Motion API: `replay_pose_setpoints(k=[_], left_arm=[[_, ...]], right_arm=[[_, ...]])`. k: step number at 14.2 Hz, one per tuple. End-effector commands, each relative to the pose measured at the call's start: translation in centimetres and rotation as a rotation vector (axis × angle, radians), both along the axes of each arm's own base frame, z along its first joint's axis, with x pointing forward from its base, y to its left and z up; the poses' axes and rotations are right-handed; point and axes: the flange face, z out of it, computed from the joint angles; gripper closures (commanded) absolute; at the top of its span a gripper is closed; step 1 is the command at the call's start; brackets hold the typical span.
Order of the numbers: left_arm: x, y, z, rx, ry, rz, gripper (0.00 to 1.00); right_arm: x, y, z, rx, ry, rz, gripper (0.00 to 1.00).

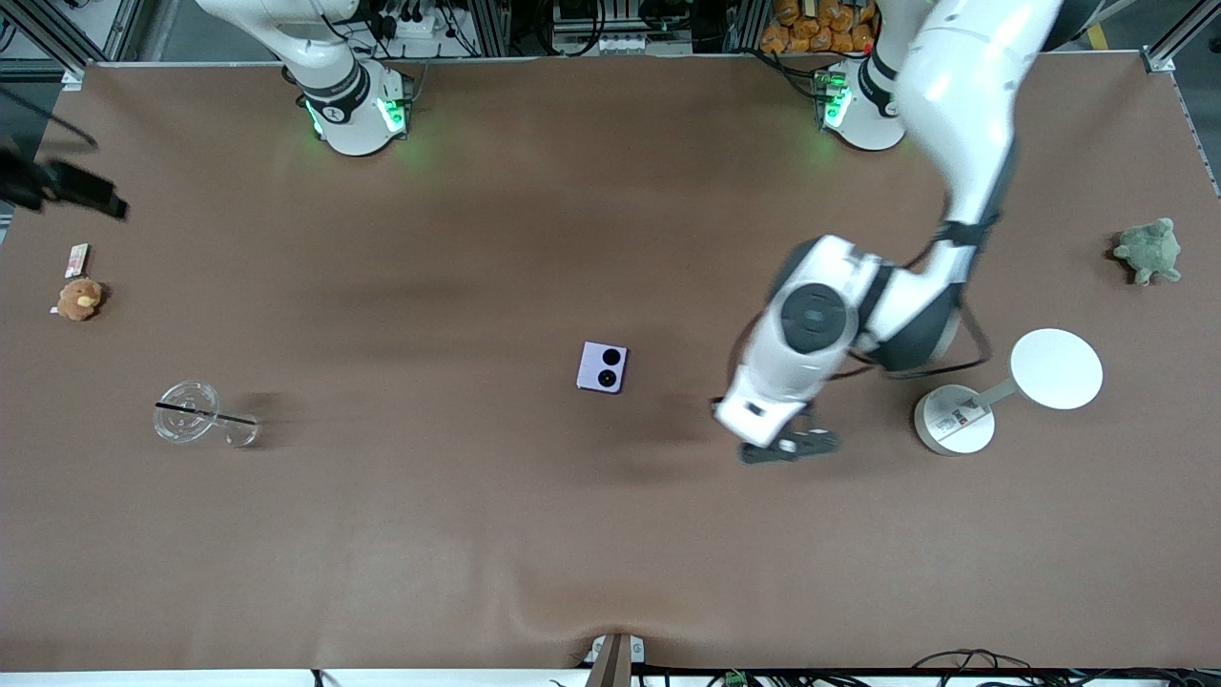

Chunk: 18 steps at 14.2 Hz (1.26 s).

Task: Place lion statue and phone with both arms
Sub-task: 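Carry the lion with the left gripper while the right gripper approaches, then set the lion down with the left gripper while the right gripper descends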

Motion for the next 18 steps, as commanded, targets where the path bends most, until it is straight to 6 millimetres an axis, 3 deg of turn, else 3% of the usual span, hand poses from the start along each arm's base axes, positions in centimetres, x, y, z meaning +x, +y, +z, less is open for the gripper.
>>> replay_pose_setpoints(k=[1, 4, 6, 7, 11, 12, 14, 16, 18], left_arm=[[0.9, 5.2, 0.3, 0.026, 0.028, -0.008, 1.00], [2.0, 10.6, -0.9, 0.043, 0.058, -0.019, 1.00], [2.1, 11.8, -1.5, 0.044, 0.072, -0.026, 1.00], [2.4, 13.4, -2.1, 0.045, 0.082, -0.018, 1.00], [2.8, 18.9, -4.3, 0.038, 0.100, -0.077, 1.00], [2.5, 18.9, -5.1, 0.033, 0.095, -0.090, 1.00], [2.4, 19.2, -6.0, 0.028, 0.087, -0.089, 1.00], [2.2, 19.4, -7.2, 0.025, 0.105, -0.089, 1.00], [1.7, 19.3, -9.2, 0.015, 0.106, -0.094, 1.00]], right_arm=[[4.7, 6.9, -6.5, 0.067, 0.030, 0.086, 0.00], [7.3, 14.6, -14.6, 0.075, 0.074, 0.181, 0.00], [8.5, 16.8, -18.1, 0.096, 0.061, 0.197, 0.00], [8.8, 18.4, -20.5, 0.096, 0.073, 0.218, 0.00], [9.7, 26.8, -29.7, 0.151, 0.000, 0.253, 0.00], [9.7, 28.5, -30.5, 0.177, -0.016, 0.200, 0.00], [8.4, 34.0, -30.9, 0.165, -0.070, 0.130, 0.00], [7.3, 37.6, -32.0, 0.148, -0.083, 0.050, 0.00], [6.1, 42.6, -33.5, 0.138, -0.116, 0.029, 0.00]])
